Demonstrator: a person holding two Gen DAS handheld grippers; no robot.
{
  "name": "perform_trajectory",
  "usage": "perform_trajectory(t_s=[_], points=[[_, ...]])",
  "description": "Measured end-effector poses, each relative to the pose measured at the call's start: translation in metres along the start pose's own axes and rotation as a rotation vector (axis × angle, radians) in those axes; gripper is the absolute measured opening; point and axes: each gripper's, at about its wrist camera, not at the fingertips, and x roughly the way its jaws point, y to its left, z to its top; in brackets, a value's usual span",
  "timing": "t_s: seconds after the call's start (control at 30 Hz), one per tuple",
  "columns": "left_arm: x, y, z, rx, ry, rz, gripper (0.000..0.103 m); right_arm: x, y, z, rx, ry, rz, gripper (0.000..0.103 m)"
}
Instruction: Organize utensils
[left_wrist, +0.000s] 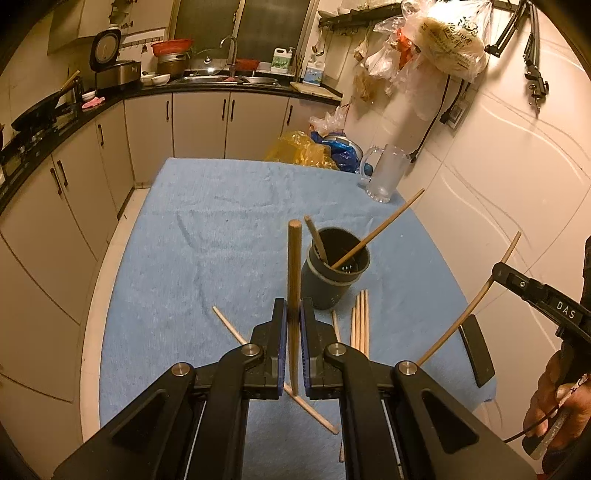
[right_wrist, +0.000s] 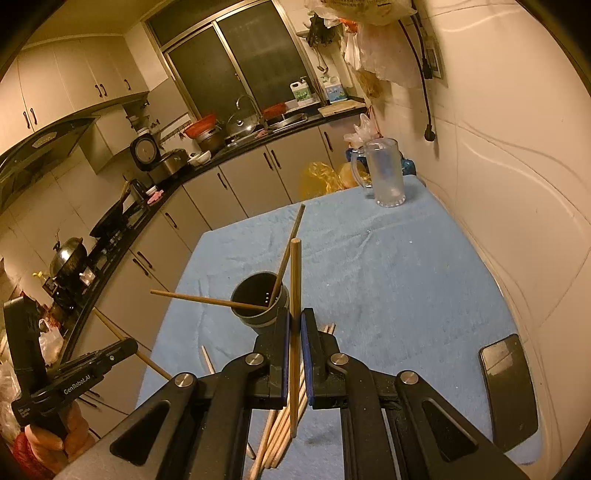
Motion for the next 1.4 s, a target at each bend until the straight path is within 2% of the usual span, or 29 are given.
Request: perform_trajectory(t_s=[0.43, 0.83, 1.1, 1.4], points=[[-0.017, -0.017, 0.032, 0.012, -0.042, -0.041, 0.006, -0.003, -0.001, 0.029, 0.035, -0.036, 0.039, 0.007], [-0.029, -0.039, 0.093, 0.013, -0.118, -0.083, 0.006, 0.009, 0.012, 0.078, 0.052, -0.079, 0.085, 0.007], [-0.014, -0.048, 0.128, 0.009, -0.147, -0.065, 0.006, 0.022, 0.022, 0.109, 0.043, -0.112, 0.086, 0.007], [0.017, -0.054, 0.130, 0.015, -0.113, -0.045, 0.006, 0.049, 0.026, 0.124, 0.035, -0.121, 0.052, 0.007]])
